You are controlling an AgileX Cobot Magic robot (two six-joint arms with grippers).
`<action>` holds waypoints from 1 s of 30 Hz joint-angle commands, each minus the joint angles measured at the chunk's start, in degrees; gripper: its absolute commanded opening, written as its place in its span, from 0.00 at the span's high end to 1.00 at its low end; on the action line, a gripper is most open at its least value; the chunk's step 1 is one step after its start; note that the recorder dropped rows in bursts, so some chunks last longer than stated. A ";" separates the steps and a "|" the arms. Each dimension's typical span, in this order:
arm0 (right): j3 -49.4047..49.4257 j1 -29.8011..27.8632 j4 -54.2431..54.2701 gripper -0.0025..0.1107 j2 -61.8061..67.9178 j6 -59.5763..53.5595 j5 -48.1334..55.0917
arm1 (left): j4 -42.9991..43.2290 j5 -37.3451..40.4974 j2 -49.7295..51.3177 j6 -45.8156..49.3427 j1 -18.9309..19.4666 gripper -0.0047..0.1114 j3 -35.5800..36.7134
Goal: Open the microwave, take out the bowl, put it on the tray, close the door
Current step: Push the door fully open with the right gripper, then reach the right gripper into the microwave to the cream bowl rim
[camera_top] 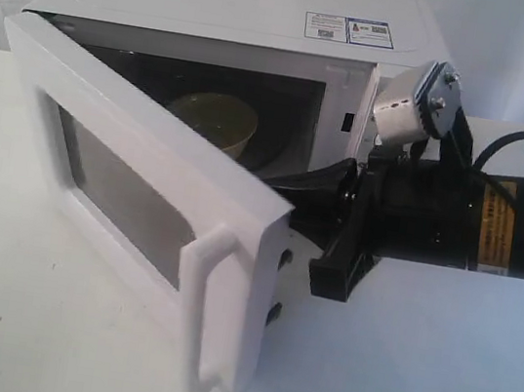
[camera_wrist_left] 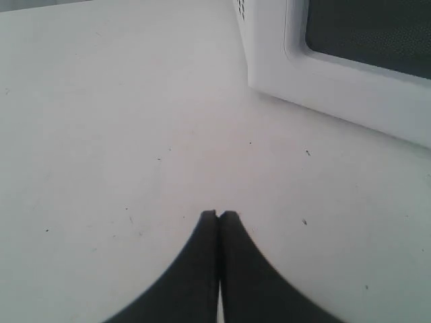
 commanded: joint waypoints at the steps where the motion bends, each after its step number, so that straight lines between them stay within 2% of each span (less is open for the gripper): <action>1: 0.99 -0.03 -0.80 0.98 -0.46 1.72 -7.85 | -0.21 0.03 -0.23 -0.25 0.12 0.96 0.21; 6: 2.49 1.21 0.35 0.98 -0.46 1.13 -8.32 | -0.21 0.03 -0.23 -0.25 0.12 0.96 0.21; 11: 2.62 6.93 3.71 0.98 -0.35 -3.84 -7.71 | -0.21 0.03 -0.23 -0.25 0.12 0.96 0.21; 16: 2.62 8.63 4.08 0.98 0.16 -5.80 1.69 | -0.21 0.03 -0.23 -0.25 0.12 0.96 0.21; 20: 2.62 8.63 10.13 0.98 4.12 -10.77 -9.28 | -0.21 0.03 -0.23 -0.25 0.12 0.96 0.21; 23: 2.51 8.63 13.16 0.98 6.58 -11.20 -10.60 | -0.21 0.03 -0.23 -0.25 0.12 0.96 0.21; 26: 0.70 8.75 12.83 0.94 7.71 -17.34 0.53 | -0.21 0.03 -0.23 -0.25 0.12 0.96 0.21; 27: -0.56 9.70 12.83 0.87 7.71 -19.79 8.54 | -0.21 0.03 -0.23 -0.25 0.12 0.96 0.21; 29: -2.74 11.59 12.71 0.77 7.71 -24.38 16.45 | -0.21 0.03 -0.23 -0.25 0.12 0.96 0.21; 30: -3.64 12.36 12.71 0.75 7.71 -24.65 18.49 | -0.21 0.03 -0.23 -0.25 0.12 0.96 0.21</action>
